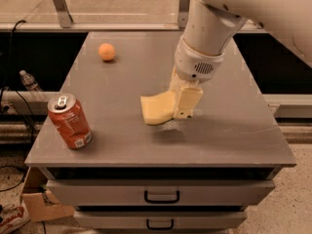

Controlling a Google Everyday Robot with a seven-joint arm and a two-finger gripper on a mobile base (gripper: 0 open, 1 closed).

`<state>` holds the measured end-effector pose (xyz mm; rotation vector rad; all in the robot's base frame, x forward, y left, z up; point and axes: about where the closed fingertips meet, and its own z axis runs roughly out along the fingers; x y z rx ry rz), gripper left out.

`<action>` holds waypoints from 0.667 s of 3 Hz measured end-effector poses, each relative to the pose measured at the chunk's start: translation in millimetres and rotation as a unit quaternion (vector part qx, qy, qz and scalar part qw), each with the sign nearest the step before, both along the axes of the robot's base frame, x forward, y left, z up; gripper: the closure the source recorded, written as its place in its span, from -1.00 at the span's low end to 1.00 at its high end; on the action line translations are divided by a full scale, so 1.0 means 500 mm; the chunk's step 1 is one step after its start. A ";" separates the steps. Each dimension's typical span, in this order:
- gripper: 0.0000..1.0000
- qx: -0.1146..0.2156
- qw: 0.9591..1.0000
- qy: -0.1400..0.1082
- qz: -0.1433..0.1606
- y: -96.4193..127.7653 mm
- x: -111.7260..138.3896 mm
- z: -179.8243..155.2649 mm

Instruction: Move sponge near coke can

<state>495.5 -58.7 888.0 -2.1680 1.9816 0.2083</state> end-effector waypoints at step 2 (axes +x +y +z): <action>1.00 -0.006 0.996 -0.019 0.081 0.111 -0.019 -0.002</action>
Offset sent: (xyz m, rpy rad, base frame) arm -0.0153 0.0859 -0.0076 -0.0136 -0.0289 0.2602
